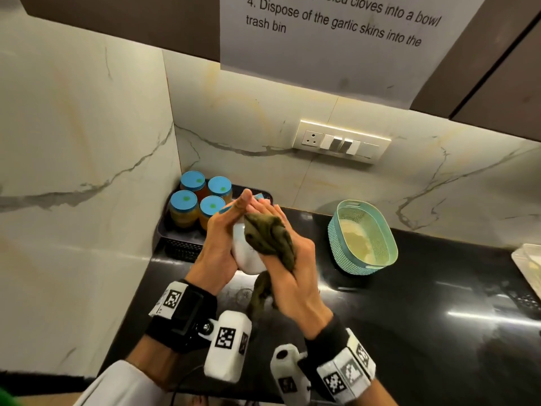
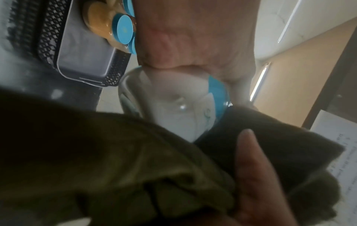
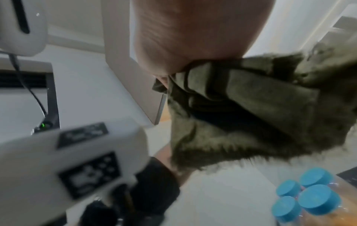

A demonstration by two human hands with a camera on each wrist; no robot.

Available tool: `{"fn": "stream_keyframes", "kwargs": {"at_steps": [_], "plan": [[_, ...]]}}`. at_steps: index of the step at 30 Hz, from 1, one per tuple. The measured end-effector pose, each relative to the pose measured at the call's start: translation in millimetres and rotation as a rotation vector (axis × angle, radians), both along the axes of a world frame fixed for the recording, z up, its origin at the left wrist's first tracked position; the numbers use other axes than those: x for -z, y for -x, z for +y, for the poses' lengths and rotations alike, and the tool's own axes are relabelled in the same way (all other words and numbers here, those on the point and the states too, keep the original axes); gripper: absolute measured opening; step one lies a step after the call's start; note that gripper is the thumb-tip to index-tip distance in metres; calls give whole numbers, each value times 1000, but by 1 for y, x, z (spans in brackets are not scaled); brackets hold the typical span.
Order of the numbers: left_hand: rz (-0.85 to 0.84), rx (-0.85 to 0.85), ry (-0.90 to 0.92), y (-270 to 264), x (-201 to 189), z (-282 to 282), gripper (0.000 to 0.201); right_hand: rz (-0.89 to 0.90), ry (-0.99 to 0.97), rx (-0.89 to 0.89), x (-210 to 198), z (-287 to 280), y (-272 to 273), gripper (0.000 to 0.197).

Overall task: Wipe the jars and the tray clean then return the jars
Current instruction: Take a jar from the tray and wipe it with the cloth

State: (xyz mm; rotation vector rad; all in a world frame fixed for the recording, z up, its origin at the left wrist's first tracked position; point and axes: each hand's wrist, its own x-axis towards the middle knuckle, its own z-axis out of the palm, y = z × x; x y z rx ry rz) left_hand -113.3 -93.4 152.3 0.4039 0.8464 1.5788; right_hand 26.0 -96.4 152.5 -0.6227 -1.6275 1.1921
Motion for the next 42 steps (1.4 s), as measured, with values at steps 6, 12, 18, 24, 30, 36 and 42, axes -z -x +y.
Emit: {"fn": "stream_keyframes", "kwargs": {"at_steps": [6,12,18,24,30,36,42], "plan": [[103,-44,4,-8,-6,3,118,-64,78,105,-2,8,-4,42],[111,-115,91,-16,-13,-1,87,-207,-127,53,14,3,-8,79],[229,34,41,-3,-7,-7,89,21,190,76,3,11,-20,84],[98,243,-71,4,-21,-6,93,197,472,-105,-15,12,-15,58],[80,221,-118,6,-24,-1,84,190,257,106,-15,-6,3,58],[15,178,-116,3,-23,-1,91,188,78,58,-20,6,2,36],[63,178,-158,5,-24,4,71,264,308,60,-30,8,2,36]]}}
